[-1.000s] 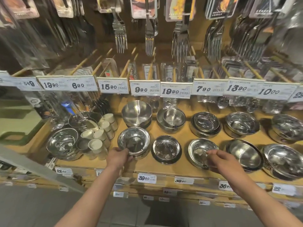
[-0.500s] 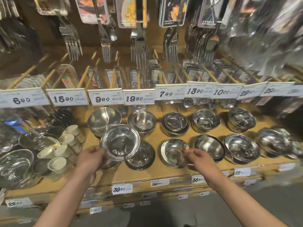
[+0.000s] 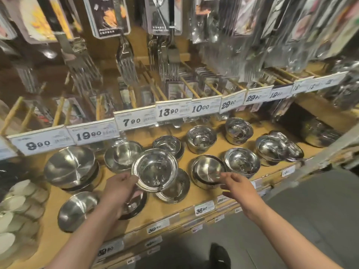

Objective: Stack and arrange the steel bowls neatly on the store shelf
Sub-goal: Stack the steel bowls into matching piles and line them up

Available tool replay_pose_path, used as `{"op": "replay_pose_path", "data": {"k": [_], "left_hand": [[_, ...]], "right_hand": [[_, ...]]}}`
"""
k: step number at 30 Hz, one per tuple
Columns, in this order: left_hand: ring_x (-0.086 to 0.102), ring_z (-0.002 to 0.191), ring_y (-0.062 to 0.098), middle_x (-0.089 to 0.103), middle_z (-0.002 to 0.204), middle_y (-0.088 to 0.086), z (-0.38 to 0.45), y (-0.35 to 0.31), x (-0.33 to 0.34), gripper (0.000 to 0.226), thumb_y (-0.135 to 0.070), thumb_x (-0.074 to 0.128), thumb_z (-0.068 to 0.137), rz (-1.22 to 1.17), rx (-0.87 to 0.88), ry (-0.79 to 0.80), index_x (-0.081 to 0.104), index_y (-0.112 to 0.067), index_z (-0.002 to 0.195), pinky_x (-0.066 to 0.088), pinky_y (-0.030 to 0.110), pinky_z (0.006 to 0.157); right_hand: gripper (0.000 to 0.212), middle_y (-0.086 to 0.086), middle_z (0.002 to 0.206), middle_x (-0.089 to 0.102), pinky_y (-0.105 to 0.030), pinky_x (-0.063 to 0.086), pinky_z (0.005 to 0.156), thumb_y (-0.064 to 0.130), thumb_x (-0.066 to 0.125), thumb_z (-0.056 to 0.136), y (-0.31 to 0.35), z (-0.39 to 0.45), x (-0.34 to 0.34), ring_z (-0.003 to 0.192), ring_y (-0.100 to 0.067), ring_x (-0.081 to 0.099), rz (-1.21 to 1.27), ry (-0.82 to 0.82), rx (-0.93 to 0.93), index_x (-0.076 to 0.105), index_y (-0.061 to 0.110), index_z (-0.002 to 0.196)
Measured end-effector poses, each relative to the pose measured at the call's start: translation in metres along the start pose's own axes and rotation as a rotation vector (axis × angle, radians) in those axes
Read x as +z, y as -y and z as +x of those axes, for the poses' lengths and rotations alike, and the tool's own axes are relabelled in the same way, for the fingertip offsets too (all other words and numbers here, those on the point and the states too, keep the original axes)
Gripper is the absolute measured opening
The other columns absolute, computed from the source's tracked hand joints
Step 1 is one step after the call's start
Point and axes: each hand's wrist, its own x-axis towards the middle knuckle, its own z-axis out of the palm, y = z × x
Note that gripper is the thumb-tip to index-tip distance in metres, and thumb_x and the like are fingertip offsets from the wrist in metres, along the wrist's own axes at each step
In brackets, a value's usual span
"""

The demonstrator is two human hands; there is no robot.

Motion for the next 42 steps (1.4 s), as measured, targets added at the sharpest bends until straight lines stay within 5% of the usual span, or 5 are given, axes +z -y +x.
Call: {"op": "replay_pose_path", "data": {"k": [9, 14, 26, 31, 42], "left_hand": [[0.076, 0.067, 0.016, 0.078, 0.073, 0.008, 0.005, -0.010, 0.049, 0.015, -0.001, 0.065, 0.093, 0.054, 0.021, -0.010, 0.074, -0.003, 0.081, 0.063, 0.028, 0.065], [0.073, 0.068, 0.022, 0.078, 0.079, 0.015, 0.018, -0.012, 0.071, 0.015, -0.003, 0.064, 0.094, 0.070, 0.018, -0.062, 0.075, -0.002, 0.085, 0.061, 0.027, 0.059], [0.074, 0.082, 0.024, 0.078, 0.092, 0.018, 0.021, 0.002, 0.129, 0.012, 0.000, 0.064, 0.093, -0.058, -0.041, -0.236, 0.073, 0.006, 0.094, 0.062, 0.032, 0.068], [0.074, 0.088, 0.026, 0.075, 0.094, 0.026, 0.005, 0.017, 0.130, 0.012, 0.002, 0.063, 0.090, -0.079, -0.066, -0.317, 0.072, 0.010, 0.090, 0.060, 0.043, 0.087], [0.070, 0.062, 0.007, 0.074, 0.068, 0.005, -0.032, 0.038, 0.117, 0.021, 0.005, 0.062, 0.084, -0.080, -0.094, -0.476, 0.073, -0.006, 0.069, 0.058, 0.022, 0.057]], "right_hand": [[0.018, -0.005, 0.097, 0.073, -0.037, 0.056, 0.086, 0.018, 0.054, 0.099, -0.003, 0.049, -0.029, 0.093, -0.020, 0.069, 0.029, 0.024, 0.025, 0.071, 0.014, 0.100], [0.023, 0.006, 0.064, 0.058, -0.020, 0.047, 0.057, 0.018, 0.052, 0.099, 0.005, 0.099, -0.041, 0.060, -0.013, 0.052, 0.014, 0.119, -0.012, 0.063, 0.017, 0.078], [0.041, -0.002, 0.119, 0.062, -0.032, 0.049, 0.085, 0.027, 0.054, 0.101, 0.044, 0.233, -0.067, 0.101, -0.020, 0.062, -0.309, 0.196, -0.183, 0.053, 0.014, 0.140], [0.029, -0.001, 0.094, 0.067, -0.014, 0.044, 0.045, 0.025, 0.057, 0.099, 0.052, 0.268, -0.052, 0.077, -0.015, 0.064, -0.336, 0.219, -0.220, 0.062, 0.009, 0.123], [0.033, -0.014, 0.131, 0.066, -0.037, 0.043, 0.105, 0.030, 0.058, 0.099, 0.054, 0.303, -0.021, 0.123, -0.032, 0.059, -0.570, 0.254, -0.251, 0.069, 0.009, 0.123]]}}
